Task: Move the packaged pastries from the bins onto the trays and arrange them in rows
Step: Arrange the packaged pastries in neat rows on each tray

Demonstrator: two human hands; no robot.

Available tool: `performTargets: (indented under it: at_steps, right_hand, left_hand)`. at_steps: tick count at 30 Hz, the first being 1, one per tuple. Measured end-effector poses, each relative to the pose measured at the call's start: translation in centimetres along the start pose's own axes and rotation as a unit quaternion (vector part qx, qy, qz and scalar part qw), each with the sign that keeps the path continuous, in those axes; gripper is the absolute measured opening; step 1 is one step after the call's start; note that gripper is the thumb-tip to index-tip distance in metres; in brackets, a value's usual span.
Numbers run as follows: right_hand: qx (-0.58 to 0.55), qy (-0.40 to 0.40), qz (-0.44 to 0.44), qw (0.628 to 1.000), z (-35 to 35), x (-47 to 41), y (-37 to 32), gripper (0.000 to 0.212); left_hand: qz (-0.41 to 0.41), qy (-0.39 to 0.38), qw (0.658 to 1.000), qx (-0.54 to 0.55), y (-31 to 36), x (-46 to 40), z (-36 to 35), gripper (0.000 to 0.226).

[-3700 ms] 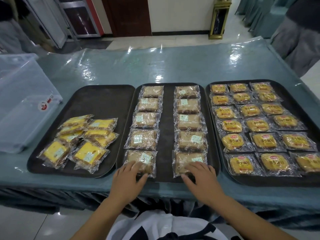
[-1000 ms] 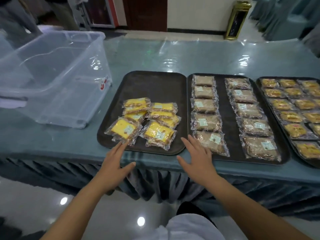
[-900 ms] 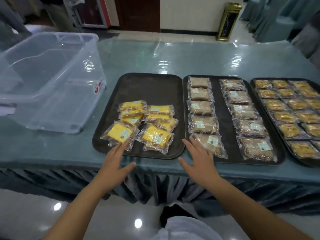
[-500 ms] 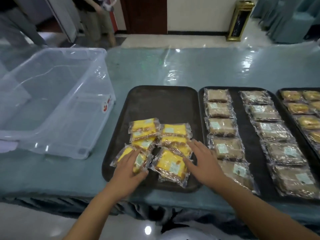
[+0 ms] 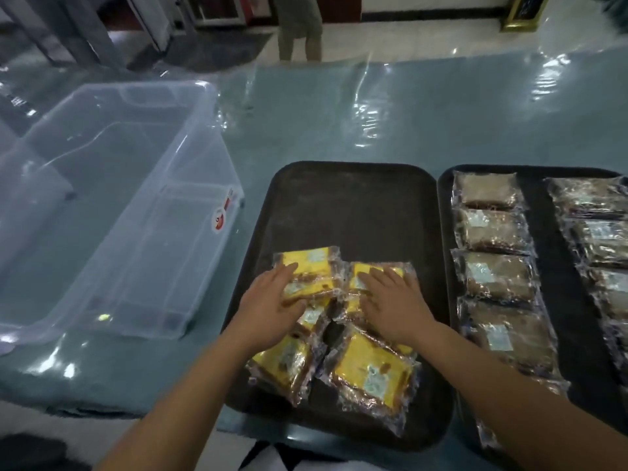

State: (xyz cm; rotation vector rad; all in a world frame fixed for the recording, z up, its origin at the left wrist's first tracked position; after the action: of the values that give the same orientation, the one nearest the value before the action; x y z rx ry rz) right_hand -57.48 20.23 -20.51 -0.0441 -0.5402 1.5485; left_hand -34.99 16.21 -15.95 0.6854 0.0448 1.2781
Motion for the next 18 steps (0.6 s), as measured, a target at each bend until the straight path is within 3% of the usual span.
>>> performTargets:
  at_steps: [6,12,18]
  right_hand:
    - [-0.029,0.027,-0.038,0.998,-1.2,-1.2,0.8,0.054]
    - [-0.039,0.033,-0.068,0.996,-2.2,-1.4,1.3,0.072]
    - [-0.048,0.081,-0.072,0.993,-3.0,-1.1,1.2,0.063]
  left_hand:
    - [0.017,-0.039,0.999,-0.022,1.4,-4.1,-1.3,0.061]
    - [0.043,-0.093,0.991,-0.091,1.7,-6.8,-3.3,0.062]
    - [0.038,-0.095,0.988,-0.112,0.6,-9.7,-3.3,0.062]
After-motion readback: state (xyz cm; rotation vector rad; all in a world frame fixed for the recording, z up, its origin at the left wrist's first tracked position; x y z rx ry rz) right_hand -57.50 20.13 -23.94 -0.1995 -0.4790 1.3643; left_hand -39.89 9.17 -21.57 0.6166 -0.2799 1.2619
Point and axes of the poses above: each hand's wrist, its own x-axis away from the middle knuckle, its own z-axis out of the back of the hand, y = z × x, the point moved 5 cm from there along -x, towards the middle knuckle
